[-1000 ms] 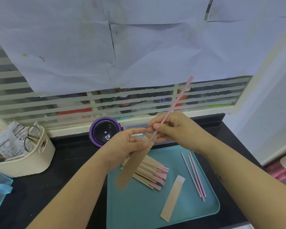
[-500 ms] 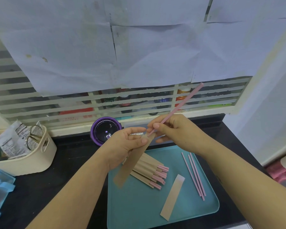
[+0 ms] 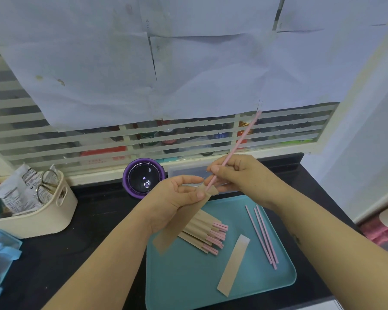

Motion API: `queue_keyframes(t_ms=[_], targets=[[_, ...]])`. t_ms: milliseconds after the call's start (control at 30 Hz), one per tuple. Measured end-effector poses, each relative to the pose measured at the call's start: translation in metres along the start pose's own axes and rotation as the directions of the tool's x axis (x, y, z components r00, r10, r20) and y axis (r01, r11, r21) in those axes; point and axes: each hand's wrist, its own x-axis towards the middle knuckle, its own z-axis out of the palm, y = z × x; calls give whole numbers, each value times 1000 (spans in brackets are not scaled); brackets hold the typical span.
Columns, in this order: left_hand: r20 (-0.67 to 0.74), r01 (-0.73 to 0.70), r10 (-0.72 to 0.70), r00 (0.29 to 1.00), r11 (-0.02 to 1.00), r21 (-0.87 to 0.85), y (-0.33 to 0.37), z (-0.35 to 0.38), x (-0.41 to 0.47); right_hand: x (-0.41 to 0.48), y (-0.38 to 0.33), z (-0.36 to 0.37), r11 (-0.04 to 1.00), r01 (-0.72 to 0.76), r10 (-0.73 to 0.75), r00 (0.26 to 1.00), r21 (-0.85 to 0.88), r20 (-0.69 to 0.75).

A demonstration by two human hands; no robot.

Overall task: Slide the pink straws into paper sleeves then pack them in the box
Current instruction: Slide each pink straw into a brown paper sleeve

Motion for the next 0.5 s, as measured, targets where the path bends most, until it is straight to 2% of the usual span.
queue_keyframes(t_ms=[100,300,500], targets=[[-6,-4,4,1000,1000,28,0,2,0,1,2,1,992,-53,55,998,110,-13],[-14,-22,23,1000,995,97,-1,4,-2,5,10,0,982,-114,113,994,148,13],[-32,-46,51,998,987,156,1,8,0,8,4,-4,996,-78,76,995,36,72]])
